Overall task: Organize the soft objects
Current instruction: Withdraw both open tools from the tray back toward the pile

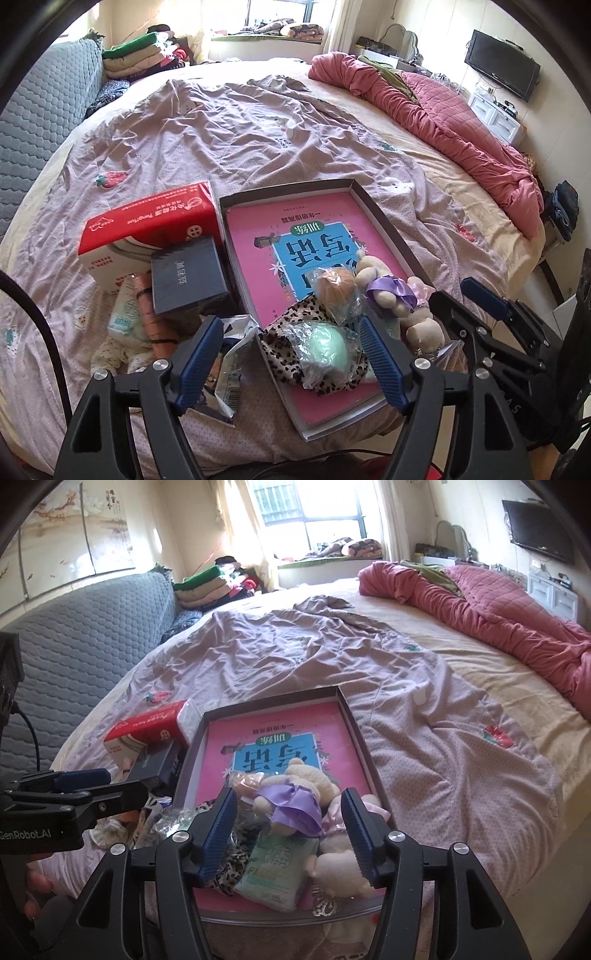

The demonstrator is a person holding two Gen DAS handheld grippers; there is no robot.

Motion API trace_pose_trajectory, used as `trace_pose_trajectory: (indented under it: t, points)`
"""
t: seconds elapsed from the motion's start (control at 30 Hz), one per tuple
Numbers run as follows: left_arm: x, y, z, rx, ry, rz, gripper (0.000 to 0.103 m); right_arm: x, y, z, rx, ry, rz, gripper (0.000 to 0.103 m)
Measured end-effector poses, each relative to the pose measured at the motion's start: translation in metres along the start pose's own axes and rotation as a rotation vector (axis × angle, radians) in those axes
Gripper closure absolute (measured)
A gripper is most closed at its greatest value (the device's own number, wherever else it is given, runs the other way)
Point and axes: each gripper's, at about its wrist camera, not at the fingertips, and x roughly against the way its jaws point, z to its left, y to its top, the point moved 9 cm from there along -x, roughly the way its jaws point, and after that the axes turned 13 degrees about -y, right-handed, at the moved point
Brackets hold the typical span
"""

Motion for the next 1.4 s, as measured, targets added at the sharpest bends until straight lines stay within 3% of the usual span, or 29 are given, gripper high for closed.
trace_pose_trajectory:
  t: [0.73, 1.4]
  points:
    - [0.050, -0.007, 0.033, 0.036, 0.044, -0.076, 0.023, 0.038, 0.016, 0.046, 0.084, 0.045, -0.075, 0.029]
    - [0.133, -0.018, 0.130, 0.198, 0.182, -0.165, 0.023, 0.061, 0.020, 0.088, 0.148, 0.108, -0.106, 0.027]
